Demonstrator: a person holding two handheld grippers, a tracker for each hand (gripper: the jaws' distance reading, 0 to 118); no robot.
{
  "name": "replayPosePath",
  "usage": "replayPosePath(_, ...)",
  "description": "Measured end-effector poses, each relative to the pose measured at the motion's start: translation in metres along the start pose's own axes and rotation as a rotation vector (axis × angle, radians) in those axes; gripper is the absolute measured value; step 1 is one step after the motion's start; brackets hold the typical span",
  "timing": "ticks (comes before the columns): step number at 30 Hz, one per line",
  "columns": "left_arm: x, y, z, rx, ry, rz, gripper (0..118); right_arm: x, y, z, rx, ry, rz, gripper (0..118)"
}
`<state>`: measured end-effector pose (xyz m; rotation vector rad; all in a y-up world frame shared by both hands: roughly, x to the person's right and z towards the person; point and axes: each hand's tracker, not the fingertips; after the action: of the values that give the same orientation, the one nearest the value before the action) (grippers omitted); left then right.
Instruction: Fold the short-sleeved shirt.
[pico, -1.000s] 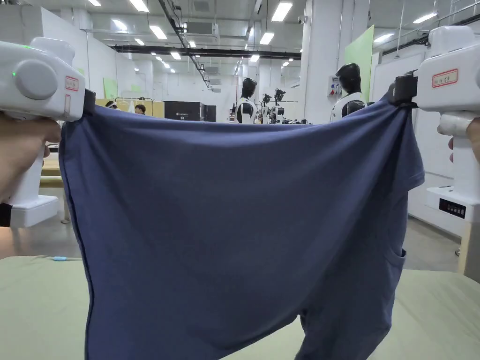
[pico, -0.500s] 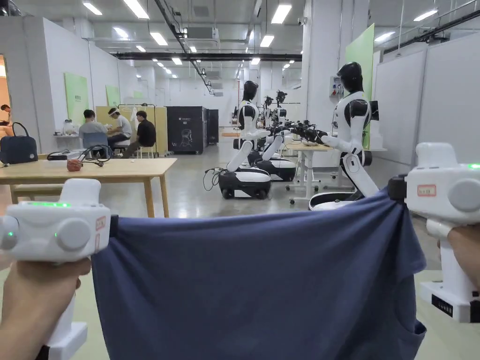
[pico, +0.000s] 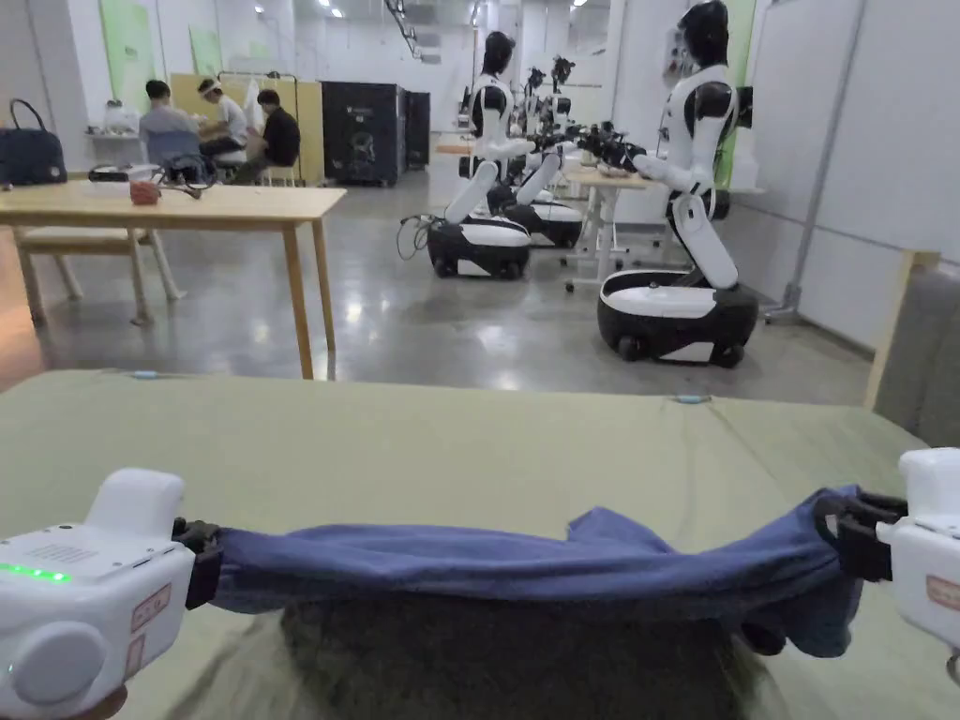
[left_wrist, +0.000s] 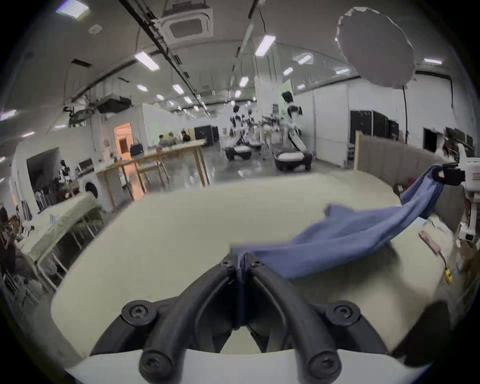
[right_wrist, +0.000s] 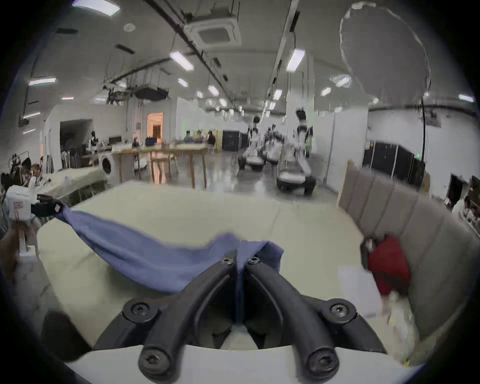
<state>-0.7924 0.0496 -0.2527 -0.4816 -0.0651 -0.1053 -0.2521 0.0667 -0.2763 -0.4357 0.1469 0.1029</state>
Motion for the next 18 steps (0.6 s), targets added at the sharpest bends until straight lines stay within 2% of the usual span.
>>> replayPosePath(1, 0.003, -0.031, 0.005, -0.048, -0.005, 0.027, 2, 0.001, -0.036, 0.000, -0.040, -0.004, -0.027, 3)
replayPosePath(4, 0.010, -0.126, 0.005, -0.240, -0.027, 0.102, 2, -0.004, -0.140, -0.006, -0.188, -0.041, -0.045, 3)
replayPosePath(7, 0.014, -0.167, -0.002, -0.333, -0.067, 0.128, 2, -0.004, -0.193, -0.016, -0.273, -0.024, -0.132, 3)
replayPosePath(8, 0.015, -0.171, -0.003, -0.317, -0.050, 0.124, 3, -0.004, -0.198, -0.017, -0.271, -0.031, -0.133, 5)
replayPosePath(9, 0.015, -0.170, 0.000, -0.299, -0.047, 0.123, 16, -0.004, -0.199, -0.014, -0.255, -0.038, -0.145, 20)
replayPosePath(10, 0.017, -0.163, 0.007, -0.260, -0.033, 0.124, 49, -0.002, -0.196, -0.009, -0.232, -0.037, -0.176, 52)
replayPosePath(11, 0.021, -0.154, 0.016, -0.237, 0.003, 0.110, 94, -0.003, -0.190, -0.004, -0.220, -0.035, -0.190, 94)
replayPosePath(12, 0.025, -0.143, 0.026, -0.205, 0.028, 0.095, 118, -0.006, -0.182, 0.003, -0.212, -0.033, -0.201, 118)
replayPosePath(13, 0.029, -0.133, 0.039, -0.162, 0.013, 0.089, 115, -0.011, -0.171, 0.017, -0.197, -0.016, -0.228, 118)
replayPosePath(14, 0.032, -0.122, 0.058, -0.085, 0.005, 0.125, 117, -0.018, -0.160, 0.033, -0.141, 0.009, -0.242, 118)
replayPosePath(15, 0.040, -0.101, 0.070, -0.001, 0.025, 0.051, 118, -0.029, -0.149, 0.052, -0.056, 0.030, -0.225, 118)
replayPosePath(18, 0.061, -0.080, 0.102, 0.045, 0.082, -0.009, 118, -0.066, -0.129, 0.101, 0.042, 0.068, -0.152, 118)
